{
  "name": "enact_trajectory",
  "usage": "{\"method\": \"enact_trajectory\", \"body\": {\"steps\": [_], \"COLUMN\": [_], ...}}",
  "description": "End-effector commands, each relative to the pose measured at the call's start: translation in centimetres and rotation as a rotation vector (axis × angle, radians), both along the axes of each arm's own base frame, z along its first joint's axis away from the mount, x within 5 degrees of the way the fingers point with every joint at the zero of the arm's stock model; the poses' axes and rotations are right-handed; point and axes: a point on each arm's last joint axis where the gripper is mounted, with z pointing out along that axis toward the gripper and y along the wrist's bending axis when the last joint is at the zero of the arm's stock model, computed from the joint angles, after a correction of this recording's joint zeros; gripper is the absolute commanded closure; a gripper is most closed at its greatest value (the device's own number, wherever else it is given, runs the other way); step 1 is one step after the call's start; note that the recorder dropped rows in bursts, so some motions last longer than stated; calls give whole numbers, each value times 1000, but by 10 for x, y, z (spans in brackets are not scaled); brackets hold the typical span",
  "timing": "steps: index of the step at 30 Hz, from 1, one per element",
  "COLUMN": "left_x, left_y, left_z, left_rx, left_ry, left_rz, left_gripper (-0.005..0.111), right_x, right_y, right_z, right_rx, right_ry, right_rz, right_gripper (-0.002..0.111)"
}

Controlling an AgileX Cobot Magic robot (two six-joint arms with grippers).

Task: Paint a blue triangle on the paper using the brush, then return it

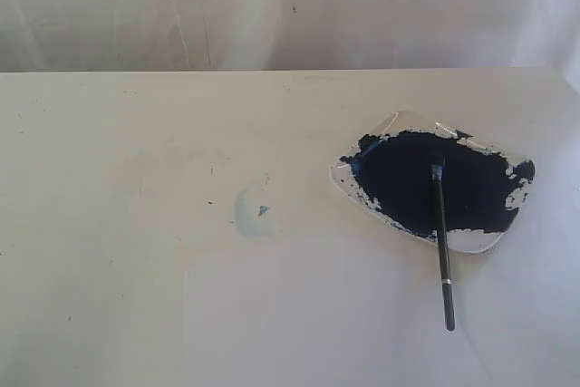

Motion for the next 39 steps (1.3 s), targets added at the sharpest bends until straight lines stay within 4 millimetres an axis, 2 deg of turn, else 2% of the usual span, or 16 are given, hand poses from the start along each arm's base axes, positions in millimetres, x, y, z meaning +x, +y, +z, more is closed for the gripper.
{"method": "enact_trajectory", "body": {"steps": [1, 36, 39], "left_x": [0, 0, 0], "left_y": [0, 0, 0], "left_z": [-1, -1, -1], "left_rx": [-2, -2, -2], "left_ry": [-2, -2, -2], "left_rz": [3, 3, 3], "left_gripper": [107, 107, 107], "right_x": [0, 0, 1], "right_y": [0, 0, 2], "right_z": [0, 0, 7], "right_rx": [3, 3, 17], "right_ry": [-6, -8, -84], "right_rz": [6, 7, 17], "right_gripper": [108, 108, 108]}}
